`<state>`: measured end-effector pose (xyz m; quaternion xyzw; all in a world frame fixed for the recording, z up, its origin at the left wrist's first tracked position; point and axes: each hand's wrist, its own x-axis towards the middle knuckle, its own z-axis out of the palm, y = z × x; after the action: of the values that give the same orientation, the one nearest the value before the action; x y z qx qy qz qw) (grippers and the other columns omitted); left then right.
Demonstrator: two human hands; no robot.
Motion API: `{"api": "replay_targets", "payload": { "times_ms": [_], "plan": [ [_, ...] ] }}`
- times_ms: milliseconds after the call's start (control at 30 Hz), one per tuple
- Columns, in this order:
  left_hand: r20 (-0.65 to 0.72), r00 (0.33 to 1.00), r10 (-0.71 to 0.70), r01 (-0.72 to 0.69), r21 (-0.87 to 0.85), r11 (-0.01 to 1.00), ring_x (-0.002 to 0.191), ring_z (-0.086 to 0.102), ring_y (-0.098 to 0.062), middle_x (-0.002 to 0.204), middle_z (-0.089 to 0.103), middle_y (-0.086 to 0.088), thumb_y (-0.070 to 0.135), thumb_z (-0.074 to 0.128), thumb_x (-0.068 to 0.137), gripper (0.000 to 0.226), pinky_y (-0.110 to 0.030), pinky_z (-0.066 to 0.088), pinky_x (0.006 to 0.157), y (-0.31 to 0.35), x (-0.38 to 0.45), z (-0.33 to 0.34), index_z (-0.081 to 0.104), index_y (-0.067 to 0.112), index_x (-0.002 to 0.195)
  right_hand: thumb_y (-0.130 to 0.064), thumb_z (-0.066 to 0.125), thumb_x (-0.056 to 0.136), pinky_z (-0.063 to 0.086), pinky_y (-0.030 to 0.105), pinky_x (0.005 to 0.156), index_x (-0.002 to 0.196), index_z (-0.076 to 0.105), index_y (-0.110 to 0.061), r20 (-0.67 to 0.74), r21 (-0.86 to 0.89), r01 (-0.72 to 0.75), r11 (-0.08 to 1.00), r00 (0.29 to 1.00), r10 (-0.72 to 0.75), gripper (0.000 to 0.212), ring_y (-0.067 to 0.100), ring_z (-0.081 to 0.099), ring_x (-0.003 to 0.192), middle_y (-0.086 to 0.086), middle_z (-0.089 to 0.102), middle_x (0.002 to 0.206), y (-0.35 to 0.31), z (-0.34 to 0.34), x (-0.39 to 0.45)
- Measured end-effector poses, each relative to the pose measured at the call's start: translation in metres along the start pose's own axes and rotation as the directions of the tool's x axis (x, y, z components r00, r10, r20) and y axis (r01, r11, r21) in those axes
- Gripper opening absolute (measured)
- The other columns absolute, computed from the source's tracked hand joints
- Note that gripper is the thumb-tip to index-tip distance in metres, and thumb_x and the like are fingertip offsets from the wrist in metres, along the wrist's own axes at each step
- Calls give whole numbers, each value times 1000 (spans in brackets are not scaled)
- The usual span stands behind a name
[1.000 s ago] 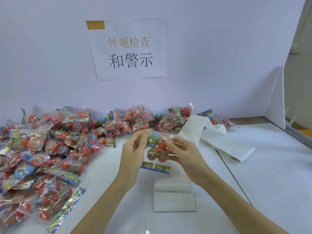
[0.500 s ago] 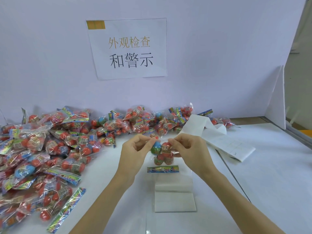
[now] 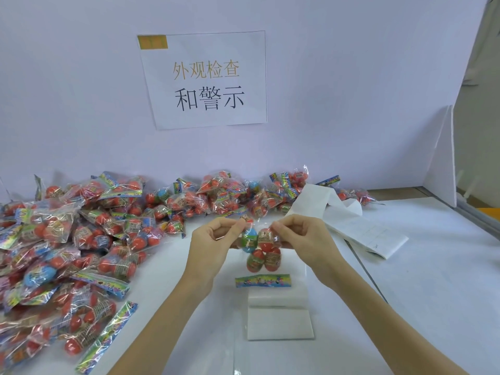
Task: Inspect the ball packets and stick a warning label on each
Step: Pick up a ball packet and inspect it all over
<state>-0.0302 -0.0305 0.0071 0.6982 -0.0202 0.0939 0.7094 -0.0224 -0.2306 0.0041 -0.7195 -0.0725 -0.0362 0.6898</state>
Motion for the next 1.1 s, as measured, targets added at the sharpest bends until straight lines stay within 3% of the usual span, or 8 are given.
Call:
{"api": "replay_targets", "payload": {
  "times_ms": [200, 300, 367, 533, 633, 800, 933, 1100],
  "plan": [
    [4, 1000, 20, -20, 60, 998, 67, 77, -23, 84, 80, -2, 14, 72, 97, 11, -20, 57, 62, -4, -3, 2, 72, 6, 90, -23, 49, 111, 61, 28, 74, 104, 71, -10, 33, -129, 44, 991, 999, -40, 26, 12, 71, 81, 8, 75, 89, -3, 1, -1],
    [-83, 997, 2, -1, 9, 1000, 73, 79, -25, 85, 79, -4, 17, 73, 97, 15, -25, 62, 69, -7, -1, 2, 70, 3, 91, -49, 60, 101, 60, 28, 84, 119, 63, -29, 160, -121, -80, 989, 982, 99, 27, 11, 76, 94, -4, 80, 99, -3, 1, -2],
    [-100, 995, -17, 17, -3, 1000, 76, 78, -21, 86, 77, -4, 15, 71, 98, 13, -26, 62, 73, -6, 1, 0, 70, 4, 94, -42, 73, 94, 60, 29, 82, 115, 66, -26, 135, -96, -101, 990, 984, 114, 28, 17, 77, 93, 2, 80, 100, -1, 0, -1],
    [144, 988, -47, 48, -1, 999, 95, 73, -21, 107, 75, -8, 21, 63, 103, 14, -27, 58, 75, -2, 0, 2, 72, 15, 113, -41, 81, 88, 56, 20, 71, 97, 76, -33, 170, -111, 4, 994, 985, 15, 13, 12, 74, 83, 2, 78, 90, -4, -4, -4],
    [108, 994, -17, 10, 70, 997, 95, 72, -22, 100, 77, -8, 27, 69, 99, 16, -30, 60, 81, -4, -4, 6, 75, 13, 104, -52, 77, 87, 57, 19, 72, 100, 80, -33, 201, -125, 21, 992, 980, 4, 23, 9, 76, 90, -3, 80, 94, -6, -5, -5],
    [128, 983, -128, 154, -219, 964, 73, 69, -10, 88, 76, -1, 22, 73, 92, 19, -17, 53, 63, 2, -2, -1, 73, 23, 74, -43, 65, 99, 58, 18, 74, 102, 84, -31, 115, -75, -22, 997, 993, 30, 23, 9, 75, 88, -2, 81, 93, -7, -5, -3],
    [191, 955, -228, 285, -373, 883, 83, 67, -12, 97, 73, -1, 28, 76, 86, 10, -22, 55, 68, 2, 0, -1, 69, 20, 88, -50, 60, 97, 57, 15, 71, 86, 85, -39, 52, -35, -35, 999, 998, 37, 28, 7, 75, 84, -2, 81, 89, -10, 1, -4],
    [101, 972, -212, 230, -230, 945, 79, 70, -11, 92, 77, -3, 24, 69, 98, 18, -21, 57, 66, -3, 0, 2, 81, 18, 86, -57, 52, 100, 59, 28, 76, 101, 76, -10, 49, -81, -53, 995, 997, 57, 53, 14, 66, 75, 13, 73, 82, -4, 2, -2]
  ]
}}
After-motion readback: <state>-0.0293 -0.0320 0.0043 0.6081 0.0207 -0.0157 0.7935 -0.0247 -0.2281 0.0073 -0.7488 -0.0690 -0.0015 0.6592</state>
